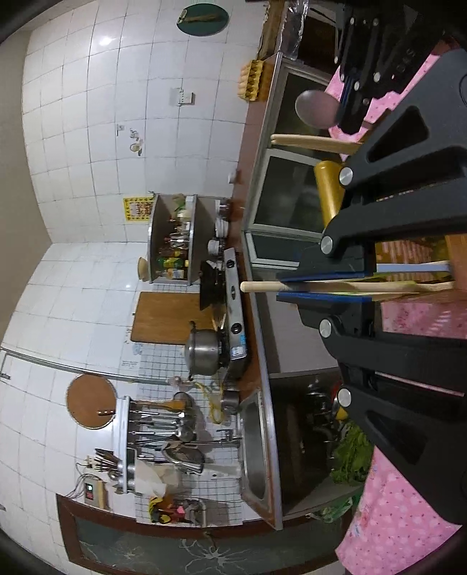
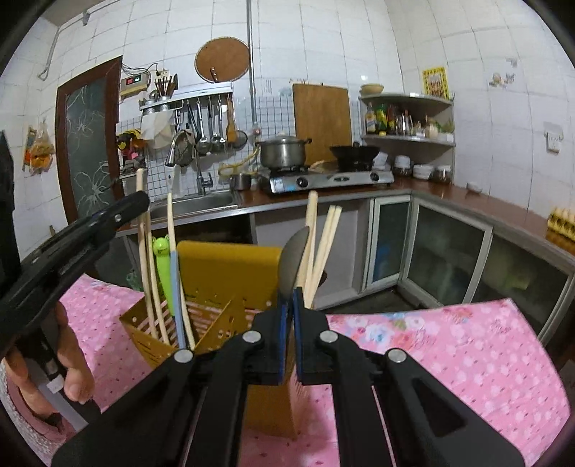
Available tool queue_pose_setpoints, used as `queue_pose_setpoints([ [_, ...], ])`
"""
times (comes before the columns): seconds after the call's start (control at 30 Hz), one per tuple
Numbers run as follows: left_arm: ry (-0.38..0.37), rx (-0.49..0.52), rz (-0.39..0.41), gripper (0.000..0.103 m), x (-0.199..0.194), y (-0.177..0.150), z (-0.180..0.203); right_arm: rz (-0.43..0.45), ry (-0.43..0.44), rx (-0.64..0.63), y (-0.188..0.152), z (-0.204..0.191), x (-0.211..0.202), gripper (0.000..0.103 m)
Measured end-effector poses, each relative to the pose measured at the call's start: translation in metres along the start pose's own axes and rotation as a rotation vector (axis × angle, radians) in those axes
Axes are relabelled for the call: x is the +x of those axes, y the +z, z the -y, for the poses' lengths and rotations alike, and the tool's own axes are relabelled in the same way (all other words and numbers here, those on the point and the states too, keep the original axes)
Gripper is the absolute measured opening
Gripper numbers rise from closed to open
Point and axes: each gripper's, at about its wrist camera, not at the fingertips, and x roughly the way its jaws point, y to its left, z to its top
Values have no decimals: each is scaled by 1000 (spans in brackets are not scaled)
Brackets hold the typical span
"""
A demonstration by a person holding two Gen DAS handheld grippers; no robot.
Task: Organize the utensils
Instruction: 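Lower the chopstick and wooden spoon into the holder and open both tools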
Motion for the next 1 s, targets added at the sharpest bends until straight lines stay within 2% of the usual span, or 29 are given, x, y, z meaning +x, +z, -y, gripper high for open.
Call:
queue_pose_setpoints([
  [0.27,-10,9,-52,4,-11,-19,2,-15,13,3,-12,-9,-1,4],
  [0.5,6,2,-70,5,-15,-22,-2,-24,12,10,-20,-7,-3,4],
  [0.8,24,3,-141,6,-20,-34,-4,-13,2,7,-25,-8,-6,4],
  [0.97,23,-9,-212,13,-25,-38,-10,-55,-6,-7,-21,-11,-11,5],
  [1.0,24,-16,-227,19,-27,-38,-12,-64,-8,-6,-21,-11,-12,5],
])
